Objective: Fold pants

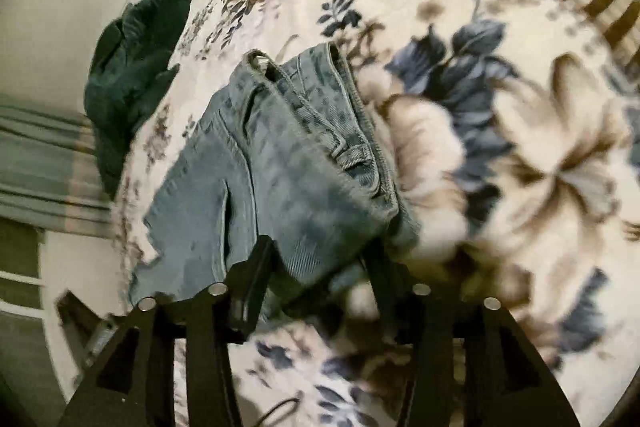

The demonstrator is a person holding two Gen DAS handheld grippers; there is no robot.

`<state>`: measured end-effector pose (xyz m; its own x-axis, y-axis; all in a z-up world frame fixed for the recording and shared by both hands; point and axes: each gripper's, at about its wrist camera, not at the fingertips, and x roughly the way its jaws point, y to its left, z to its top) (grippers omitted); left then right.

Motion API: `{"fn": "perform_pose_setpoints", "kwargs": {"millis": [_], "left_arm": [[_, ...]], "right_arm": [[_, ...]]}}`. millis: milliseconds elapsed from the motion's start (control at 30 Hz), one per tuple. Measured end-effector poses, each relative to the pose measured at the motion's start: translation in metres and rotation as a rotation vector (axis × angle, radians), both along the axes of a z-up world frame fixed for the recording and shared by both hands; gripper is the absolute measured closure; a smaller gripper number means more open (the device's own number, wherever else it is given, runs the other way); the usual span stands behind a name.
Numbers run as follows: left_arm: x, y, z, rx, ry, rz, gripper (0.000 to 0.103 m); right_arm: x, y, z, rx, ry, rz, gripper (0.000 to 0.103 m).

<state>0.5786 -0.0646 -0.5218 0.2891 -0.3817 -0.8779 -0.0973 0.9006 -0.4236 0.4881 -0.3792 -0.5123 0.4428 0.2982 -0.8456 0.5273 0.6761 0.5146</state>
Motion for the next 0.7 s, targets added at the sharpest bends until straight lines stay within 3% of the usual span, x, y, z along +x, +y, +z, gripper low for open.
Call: {"fn": "perform_pose_setpoints", "kwargs": {"millis": [33, 67, 100, 167, 267, 400, 600, 700], "left_arm": [[-0.003, -0.001, 0.006, 0.042, -0.011, -0.013, 0.016], [-0.004, -0.002, 0.011, 0.08, -0.02, -0.022, 0.016], [-0.008, -0.002, 0.018, 0.111, -0.03, -0.03, 0.015], [-0.012, -0.003, 0.028, 0.194, -0.041, -0.051, 0.014], [-0.024, -0.001, 0.048, 0.283, -0.089, -0.103, 0.014], [-0.044, -0.004, 0.097, 0.336, -0.165, -0.147, 0.014], [-0.081, -0.006, 0.181, 0.41, -0.251, -0.152, 0.014], [-0.104, -0.004, 0.219, 0.406, -0.283, -0.147, 0.014]], "right_arm": [[-0.005, 0.003, 0.007, -0.035, 0.011, 0.012, 0.048], [-0.008, 0.008, 0.016, -0.099, 0.031, 0.031, 0.034], [-0.011, 0.014, 0.025, -0.164, 0.045, 0.052, 0.011], [-0.016, 0.028, 0.047, -0.315, 0.068, 0.088, 0.0], [-0.021, 0.052, 0.083, -0.51, 0.093, 0.145, 0.0], [-0.033, 0.076, 0.135, -0.641, 0.068, 0.164, 0.0], [-0.065, 0.101, 0.219, -0.664, 0.011, 0.189, 0.0], [-0.09, 0.114, 0.268, -0.694, -0.038, 0.209, 0.0]]}}
